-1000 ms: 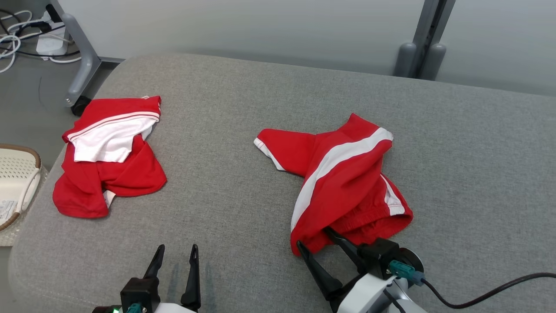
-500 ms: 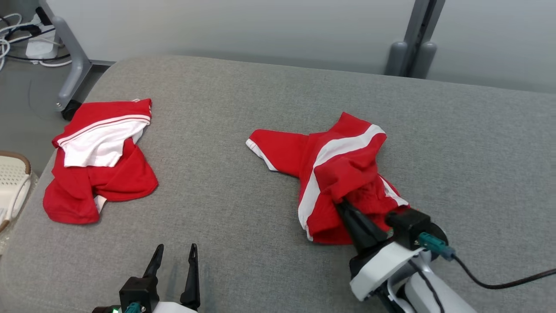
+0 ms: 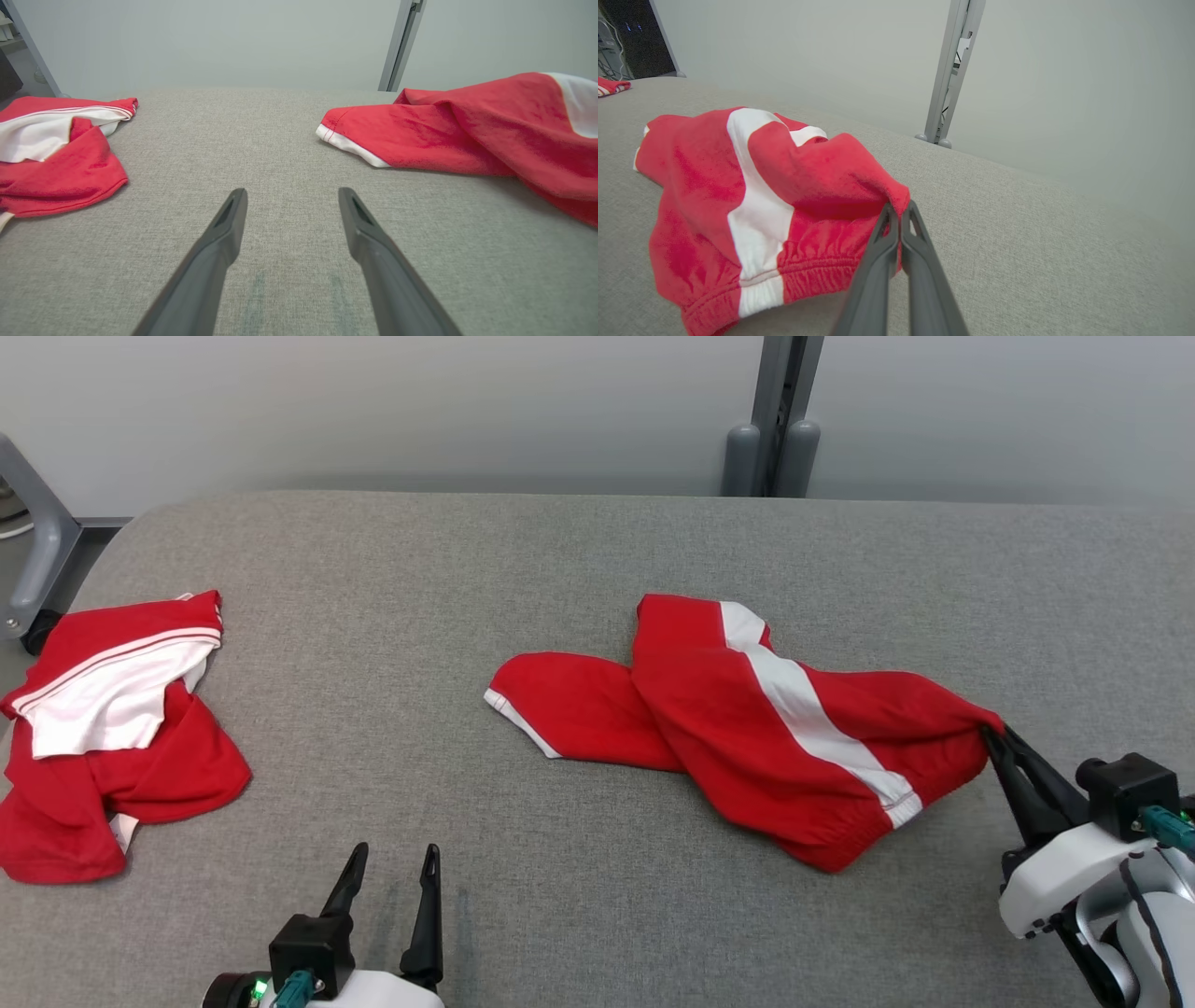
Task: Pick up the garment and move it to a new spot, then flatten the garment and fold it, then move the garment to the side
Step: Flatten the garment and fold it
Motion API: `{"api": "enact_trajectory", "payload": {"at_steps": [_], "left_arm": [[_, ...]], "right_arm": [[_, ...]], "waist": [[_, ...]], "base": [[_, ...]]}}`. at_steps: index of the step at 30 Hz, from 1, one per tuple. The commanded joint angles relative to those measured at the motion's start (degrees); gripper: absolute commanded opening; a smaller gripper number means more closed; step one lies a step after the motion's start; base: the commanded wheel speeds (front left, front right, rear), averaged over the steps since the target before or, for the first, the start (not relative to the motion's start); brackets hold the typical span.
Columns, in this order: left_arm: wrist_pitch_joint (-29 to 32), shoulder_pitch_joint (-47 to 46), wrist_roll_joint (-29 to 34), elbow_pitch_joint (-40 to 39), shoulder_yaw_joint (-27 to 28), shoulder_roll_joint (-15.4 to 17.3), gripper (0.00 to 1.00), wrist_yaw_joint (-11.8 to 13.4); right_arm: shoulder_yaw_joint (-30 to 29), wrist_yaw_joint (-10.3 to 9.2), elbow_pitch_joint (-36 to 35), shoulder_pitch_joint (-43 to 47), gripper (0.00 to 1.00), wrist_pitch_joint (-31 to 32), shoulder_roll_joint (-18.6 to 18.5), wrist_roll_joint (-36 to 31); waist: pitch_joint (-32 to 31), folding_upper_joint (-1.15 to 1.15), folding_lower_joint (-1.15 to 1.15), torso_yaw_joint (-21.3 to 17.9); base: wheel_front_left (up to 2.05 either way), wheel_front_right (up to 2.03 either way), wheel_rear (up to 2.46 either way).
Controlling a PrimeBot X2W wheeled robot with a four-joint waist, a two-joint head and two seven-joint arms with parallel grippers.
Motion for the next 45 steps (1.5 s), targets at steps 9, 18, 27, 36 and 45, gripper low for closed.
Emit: {"api": "enact_trajectory", "payload": {"at_steps": [9, 18, 27, 36, 45], "left_arm": [[-0.29, -1.16, 1.13, 0.58, -0.74, 0.27, 1.00, -0.68], [-0.29, -2.57, 1.60, 0.10, -0.75, 0.25, 1.00, -1.32], [-0.22, -16.32, 1.41, 6.90, -4.06, 0.25, 1.00, -4.29], [6.47, -41.55, 1.33, 25.46, -10.28, 0.26, 1.00, -8.24], [21.65, -56.71, -2.68, 35.06, -19.34, 0.28, 1.00, -10.90]], "right_arm": [[-10.15, -0.02, 3.44, 0.46, 1.00, -0.02, 4.86, -5.24], [-13.92, -0.02, -2.75, 4.19, 1.00, -0.02, 10.99, -8.99], [-11.20, -0.02, -4.78, 5.23, 1.00, -0.02, 13.51, -8.40], [-9.07, -0.02, -4.50, 4.26, 1.00, -0.02, 14.59, -7.83], [-6.10, -0.02, -5.28, 1.83, 1.00, -0.02, 16.03, -6.74]], "waist": [[0.69, 0.00, 0.00, -0.24], [0.69, 0.00, 0.00, -2.44], [4.44, 0.00, 0.00, -6.33], [7.21, 0.00, 0.00, -10.60], [10.54, 0.00, 0.00, -15.72]], "base": [[0.00, 0.00, 0.00], [0.00, 0.00, 0.00], [0.00, 0.00, 0.00], [0.00, 0.00, 0.00], [0.00, 0.00, 0.00]]}}
